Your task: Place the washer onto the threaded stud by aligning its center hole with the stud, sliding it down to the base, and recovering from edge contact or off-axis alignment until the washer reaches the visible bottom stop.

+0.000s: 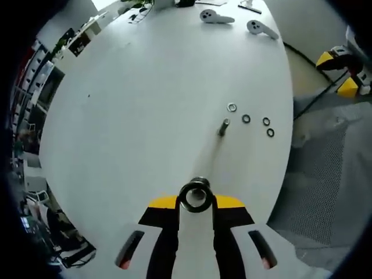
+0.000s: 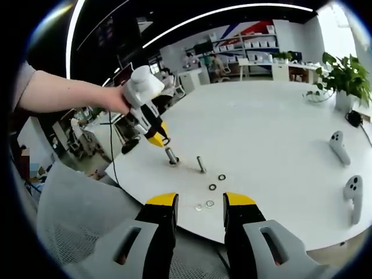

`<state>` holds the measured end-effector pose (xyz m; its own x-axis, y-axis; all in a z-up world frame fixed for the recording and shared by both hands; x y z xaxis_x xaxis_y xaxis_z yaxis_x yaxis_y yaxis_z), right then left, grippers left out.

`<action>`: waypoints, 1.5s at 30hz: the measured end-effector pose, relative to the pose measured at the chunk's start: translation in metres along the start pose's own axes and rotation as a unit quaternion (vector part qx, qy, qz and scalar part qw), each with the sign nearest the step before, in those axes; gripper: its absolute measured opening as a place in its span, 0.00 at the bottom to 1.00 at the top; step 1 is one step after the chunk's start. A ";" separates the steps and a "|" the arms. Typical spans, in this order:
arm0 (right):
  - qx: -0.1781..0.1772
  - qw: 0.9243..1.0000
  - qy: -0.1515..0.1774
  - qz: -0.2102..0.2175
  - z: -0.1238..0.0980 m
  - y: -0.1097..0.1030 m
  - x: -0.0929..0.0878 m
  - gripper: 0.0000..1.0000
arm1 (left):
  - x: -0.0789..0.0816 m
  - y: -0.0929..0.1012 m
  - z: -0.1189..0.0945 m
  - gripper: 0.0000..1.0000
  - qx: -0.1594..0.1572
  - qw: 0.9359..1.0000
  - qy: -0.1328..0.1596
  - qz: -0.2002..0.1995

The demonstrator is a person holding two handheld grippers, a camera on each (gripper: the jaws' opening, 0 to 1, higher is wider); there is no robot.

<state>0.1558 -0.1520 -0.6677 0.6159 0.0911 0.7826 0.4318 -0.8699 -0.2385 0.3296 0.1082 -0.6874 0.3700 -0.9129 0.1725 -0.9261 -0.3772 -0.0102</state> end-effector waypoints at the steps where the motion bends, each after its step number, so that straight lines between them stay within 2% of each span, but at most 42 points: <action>1: 0.000 1.000 0.000 0.000 0.000 0.000 0.000 0.33 | 0.000 0.001 0.002 0.19 -0.002 1.000 -0.002 0.001; 10: -0.002 1.000 -0.004 0.000 0.000 0.001 -0.001 0.33 | -0.003 0.002 0.014 0.19 -0.006 1.000 -0.017 0.005; 20: -0.003 1.000 -0.007 0.002 0.000 0.001 -0.002 0.33 | -0.004 0.003 0.027 0.19 -0.012 1.000 -0.016 0.001; 30: -0.004 1.000 -0.006 0.001 0.000 0.001 -0.001 0.33 | -0.008 0.000 0.059 0.19 -0.023 0.999 -0.034 -0.003; 39: -0.007 1.000 -0.007 0.000 0.000 0.002 -0.001 0.33 | -0.008 0.000 0.069 0.20 -0.027 0.999 -0.039 -0.011; 45: -0.006 1.000 -0.010 -0.001 0.001 0.002 -0.002 0.32 | -0.009 0.001 0.067 0.21 -0.020 0.999 -0.029 -0.005</action>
<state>0.1558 -0.1533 -0.6697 0.6279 0.1027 0.7715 0.4259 -0.8750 -0.2301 0.3303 0.1058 -0.7547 0.3812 -0.9172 0.1157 -0.9244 -0.3803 0.0307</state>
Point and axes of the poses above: the point that each gripper's makers call its tool centre point, and the gripper's own axes: z roughly forward along the fingers, y roughly to its right, x roughly out of its top, the point moved 10 cm from there along -z, roughly backward along the fingers, and after that the axes turned 2 degrees about -x, right-handed, at the moved point
